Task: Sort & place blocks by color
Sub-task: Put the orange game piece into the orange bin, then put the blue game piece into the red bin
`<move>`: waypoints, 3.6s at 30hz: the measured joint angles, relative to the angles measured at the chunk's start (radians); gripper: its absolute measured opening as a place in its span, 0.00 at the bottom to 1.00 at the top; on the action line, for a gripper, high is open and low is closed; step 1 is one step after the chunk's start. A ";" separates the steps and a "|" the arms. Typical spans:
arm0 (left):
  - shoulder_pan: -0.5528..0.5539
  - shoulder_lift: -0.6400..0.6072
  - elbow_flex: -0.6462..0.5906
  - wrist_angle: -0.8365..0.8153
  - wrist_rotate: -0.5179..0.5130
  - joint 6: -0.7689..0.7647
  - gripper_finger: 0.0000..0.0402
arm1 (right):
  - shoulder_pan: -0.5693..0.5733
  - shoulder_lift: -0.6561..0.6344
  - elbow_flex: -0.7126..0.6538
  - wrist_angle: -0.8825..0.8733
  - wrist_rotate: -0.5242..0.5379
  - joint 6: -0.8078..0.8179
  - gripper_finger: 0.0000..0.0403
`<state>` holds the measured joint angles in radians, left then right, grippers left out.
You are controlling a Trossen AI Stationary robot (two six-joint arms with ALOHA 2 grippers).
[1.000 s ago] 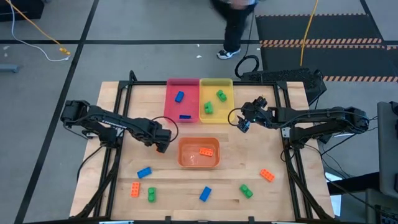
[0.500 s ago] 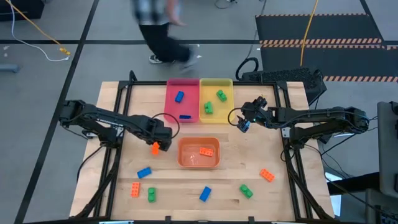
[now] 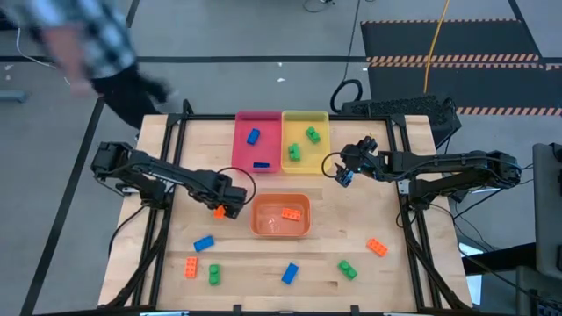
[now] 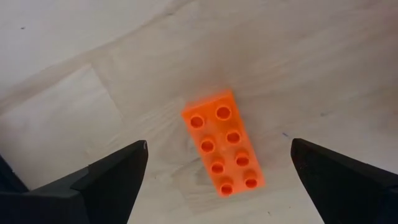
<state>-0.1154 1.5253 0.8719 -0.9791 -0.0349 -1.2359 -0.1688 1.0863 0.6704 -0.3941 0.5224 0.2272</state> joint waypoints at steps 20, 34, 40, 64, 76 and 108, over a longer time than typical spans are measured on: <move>0.009 0.124 -0.001 0.049 0.069 0.128 0.84 | 0.002 0.000 0.000 -0.055 -0.006 0.053 0.84; 0.029 0.065 -0.002 -0.011 0.119 0.214 0.34 | 0.020 0.000 0.000 -0.059 -0.004 0.050 0.84; 0.061 -0.078 0.070 -0.050 0.039 0.239 0.34 | 0.020 0.000 0.000 -0.053 -0.002 0.049 0.84; -0.024 0.083 0.246 0.406 -0.134 0.916 0.42 | 0.020 0.000 0.000 -0.067 -0.003 0.099 0.84; -0.018 0.081 0.259 0.479 -0.133 1.017 0.62 | 0.020 -0.005 0.000 -0.068 -0.038 0.102 0.84; -0.021 -0.436 -0.039 0.526 -0.198 0.805 0.58 | 0.110 -0.103 -0.146 0.140 -0.388 0.067 0.77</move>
<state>-0.1362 1.0889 0.8333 -0.4532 -0.2325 -0.4312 -0.0587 0.9836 0.5249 -0.2540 0.1342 0.2943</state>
